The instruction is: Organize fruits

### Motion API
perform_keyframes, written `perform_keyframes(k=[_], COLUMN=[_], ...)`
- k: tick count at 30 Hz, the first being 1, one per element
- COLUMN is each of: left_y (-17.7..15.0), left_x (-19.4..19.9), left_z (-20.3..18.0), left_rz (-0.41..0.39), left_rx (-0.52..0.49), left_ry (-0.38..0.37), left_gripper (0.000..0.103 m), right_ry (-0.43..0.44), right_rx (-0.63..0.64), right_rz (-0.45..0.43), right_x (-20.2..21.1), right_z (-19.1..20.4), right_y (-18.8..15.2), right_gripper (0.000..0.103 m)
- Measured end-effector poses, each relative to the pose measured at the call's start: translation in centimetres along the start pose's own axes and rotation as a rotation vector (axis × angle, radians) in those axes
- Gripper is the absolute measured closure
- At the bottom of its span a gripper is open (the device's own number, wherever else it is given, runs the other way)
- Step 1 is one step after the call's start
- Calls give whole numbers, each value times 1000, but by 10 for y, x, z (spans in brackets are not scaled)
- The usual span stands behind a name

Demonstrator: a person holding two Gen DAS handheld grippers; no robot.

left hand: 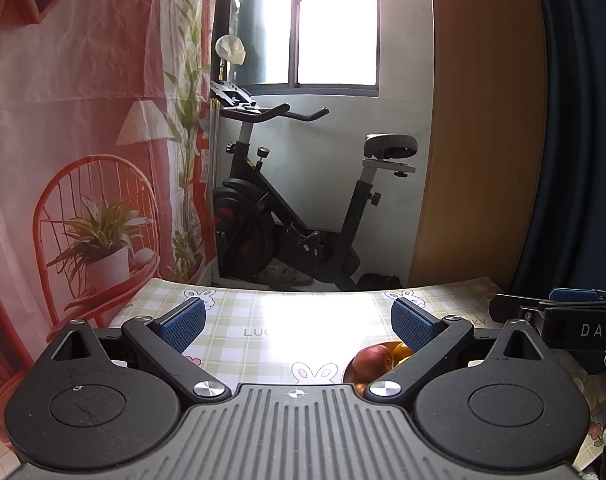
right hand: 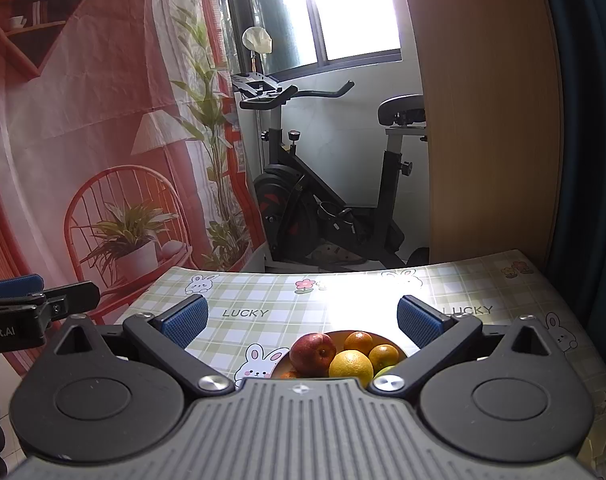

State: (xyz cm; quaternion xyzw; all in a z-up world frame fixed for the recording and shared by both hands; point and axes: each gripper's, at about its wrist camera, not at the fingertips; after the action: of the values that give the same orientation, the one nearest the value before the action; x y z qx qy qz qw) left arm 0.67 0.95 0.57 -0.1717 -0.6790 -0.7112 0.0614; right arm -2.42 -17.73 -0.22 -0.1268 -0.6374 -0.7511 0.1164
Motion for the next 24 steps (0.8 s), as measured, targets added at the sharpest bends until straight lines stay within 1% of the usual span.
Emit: perform_keyframes(k=[24], left_y=[0], left_x=[1], left_z=[0], left_rz=[9], left_rx=[8], left_ry=[3], left_gripper=[2], right_ry=[3], right_rx=[1], right_rz=[-2], right_x=[2], right_z=[2], right_y=[2], right_gripper=[1])
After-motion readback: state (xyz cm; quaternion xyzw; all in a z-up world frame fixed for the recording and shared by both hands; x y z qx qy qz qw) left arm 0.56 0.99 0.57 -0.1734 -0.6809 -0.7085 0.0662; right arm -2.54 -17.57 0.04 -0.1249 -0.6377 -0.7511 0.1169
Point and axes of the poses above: each gripper's, at about its wrist camera, not at the fingertips, and x roughly against the way its jaws point, z to its left, y to its top, and after that the axes turned 3 degrees about -z, right-handed
